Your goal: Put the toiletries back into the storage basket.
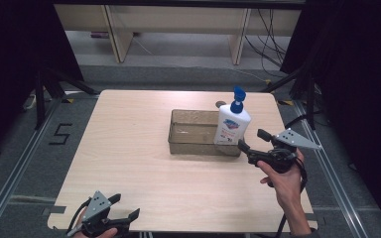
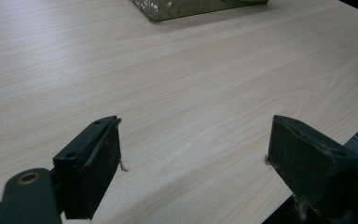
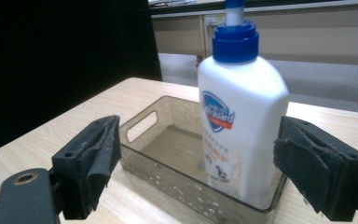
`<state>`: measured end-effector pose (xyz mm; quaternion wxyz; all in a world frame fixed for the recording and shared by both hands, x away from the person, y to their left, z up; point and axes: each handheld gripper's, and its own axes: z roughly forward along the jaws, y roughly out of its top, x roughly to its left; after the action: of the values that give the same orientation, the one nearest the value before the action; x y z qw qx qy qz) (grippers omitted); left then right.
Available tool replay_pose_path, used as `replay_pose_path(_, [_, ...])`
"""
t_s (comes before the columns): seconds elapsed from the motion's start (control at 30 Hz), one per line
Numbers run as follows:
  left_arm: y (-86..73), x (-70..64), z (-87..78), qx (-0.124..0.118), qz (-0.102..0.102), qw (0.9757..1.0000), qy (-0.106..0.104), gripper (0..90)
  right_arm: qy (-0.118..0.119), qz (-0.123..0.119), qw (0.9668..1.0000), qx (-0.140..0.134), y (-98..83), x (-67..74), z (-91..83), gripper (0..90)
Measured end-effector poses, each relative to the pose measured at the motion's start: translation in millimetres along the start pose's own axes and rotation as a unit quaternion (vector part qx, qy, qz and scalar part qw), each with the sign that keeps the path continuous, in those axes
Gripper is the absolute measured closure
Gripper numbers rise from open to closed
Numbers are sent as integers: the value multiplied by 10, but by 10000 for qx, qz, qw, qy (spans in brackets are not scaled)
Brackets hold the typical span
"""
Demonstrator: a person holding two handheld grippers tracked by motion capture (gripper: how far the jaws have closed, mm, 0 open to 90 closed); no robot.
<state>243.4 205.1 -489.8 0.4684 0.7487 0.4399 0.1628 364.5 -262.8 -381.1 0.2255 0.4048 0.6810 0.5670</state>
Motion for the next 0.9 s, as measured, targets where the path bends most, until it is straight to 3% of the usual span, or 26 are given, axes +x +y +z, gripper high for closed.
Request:
replay_pose_path(0.03, [2, 8, -7, 43, 61, 10000, -2, 168, 10, 121, 9999, 38, -7, 25, -8, 153])
replay_pose_path(0.13, [2, 1, -11, 43, 80, 10000, 36, 169, 60, 3, 10000, 16, -32, 35, -3, 153])
replay_pose_path(0.17, [2, 1, -13, 42, 93, 9999, 42, 168, 32, 106, 9999, 77, -41, 62, -11, 153])
replay_pose_path(0.2, [3, 1, -15, 45, 101, 9999, 43, 168, 51, -14, 10000, 55, -47, 54, -7, 153])
replay_pose_path(0.27, [3, -1, -12, 10, 80, 10000, 34, 168, 58, -13, 9999, 135, -57, 73, -17, 153])
replay_pose_path(0.3, [3, -2, -13, 13, 83, 10000, 38, 169, 83, 97, 9998, 148, -66, 95, -20, 153])
replay_pose_path(0.5, [0, -19, 1, -23, 35, 10000, 2, 169, 112, -7, 9998, 174, -103, 122, -25, 153])
replay_pose_path(0.53, [3, -12, -9, 38, 104, 9999, 1, 168, 110, -36, 9998, 159, -108, 124, -26, 153])
replay_pose_path(0.7, [1, -18, -1, 38, 104, 9999, -13, 168, 206, 124, 9996, 165, -159, 187, -24, 153])
replay_pose_path(0.9, [2, -25, -2, 9, 57, 10000, -31, 165, 279, 58, 9995, 168, -236, 190, -7, 153])
